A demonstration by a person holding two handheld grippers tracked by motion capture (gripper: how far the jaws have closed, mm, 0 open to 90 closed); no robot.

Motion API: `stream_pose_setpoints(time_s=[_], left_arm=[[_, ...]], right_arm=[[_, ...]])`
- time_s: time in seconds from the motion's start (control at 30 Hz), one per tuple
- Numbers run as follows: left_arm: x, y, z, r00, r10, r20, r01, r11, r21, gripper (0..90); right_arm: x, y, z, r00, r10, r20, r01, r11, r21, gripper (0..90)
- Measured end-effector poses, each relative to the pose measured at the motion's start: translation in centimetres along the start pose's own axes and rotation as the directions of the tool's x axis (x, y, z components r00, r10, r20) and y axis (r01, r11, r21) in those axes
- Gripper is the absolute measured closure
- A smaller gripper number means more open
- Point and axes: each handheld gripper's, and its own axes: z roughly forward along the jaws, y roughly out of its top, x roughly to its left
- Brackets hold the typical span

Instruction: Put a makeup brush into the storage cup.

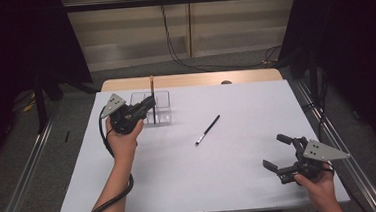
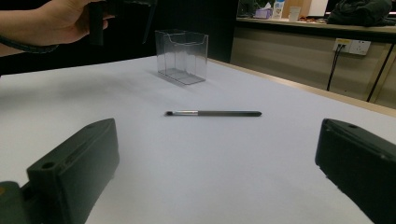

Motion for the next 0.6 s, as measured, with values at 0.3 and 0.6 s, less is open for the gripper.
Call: stream_pose_setpoints(time_s=[0.3,0.6], left_arm=[[0.1,0.0,0.6,1.0,0.003,0.003,-0.003,1.0,-0.007,83.4],[0.0,0.2,1.3,1.0,0.006,-0.001,-0.006,0.9999,-0.011,83.4]], right_arm=[[0.0,0.0,0.0,1.0,0.0,0.0,0.0,1.0,-0.003,0.0],[0.0,0.1,-0.1,1.0,-0.001,0.001,0.001,1.0,-0.005,0.0]])
